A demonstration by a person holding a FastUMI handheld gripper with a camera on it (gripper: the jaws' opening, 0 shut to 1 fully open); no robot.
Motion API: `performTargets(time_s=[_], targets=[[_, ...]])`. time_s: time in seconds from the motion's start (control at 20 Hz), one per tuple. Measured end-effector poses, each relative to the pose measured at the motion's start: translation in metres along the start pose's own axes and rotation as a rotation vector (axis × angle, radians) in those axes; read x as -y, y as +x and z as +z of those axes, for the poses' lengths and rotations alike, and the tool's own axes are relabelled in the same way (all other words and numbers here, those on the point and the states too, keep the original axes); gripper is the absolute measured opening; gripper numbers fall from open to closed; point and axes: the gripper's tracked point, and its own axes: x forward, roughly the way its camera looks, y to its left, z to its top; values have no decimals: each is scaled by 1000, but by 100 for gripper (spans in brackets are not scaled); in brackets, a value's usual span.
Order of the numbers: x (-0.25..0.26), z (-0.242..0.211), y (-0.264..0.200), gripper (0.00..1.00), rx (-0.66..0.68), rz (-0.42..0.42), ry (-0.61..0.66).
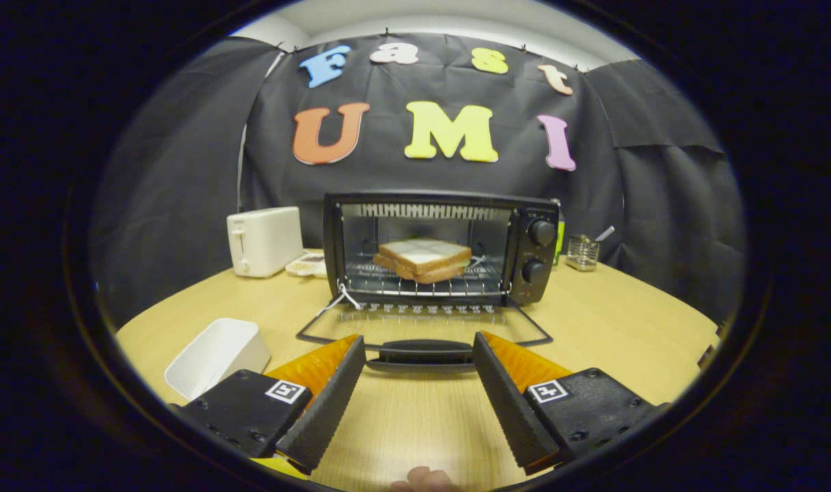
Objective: Open the toaster oven, put the food inside, and close the toaster oven door.
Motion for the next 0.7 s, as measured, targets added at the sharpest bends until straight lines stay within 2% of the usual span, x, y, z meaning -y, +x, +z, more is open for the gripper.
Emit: performTargets(time_s=[0.1, 0.3, 0.4, 0.5, 0.7], targets=[[-2, -23, 4, 100, -149, 11, -18], [1, -34, 17, 100, -290, 6, 33], [8, -35, 28, 100, -326, -18, 78], [2, -36, 28, 100, -321, -34, 33], [1, -35, 29, 100, -315, -34, 58]])
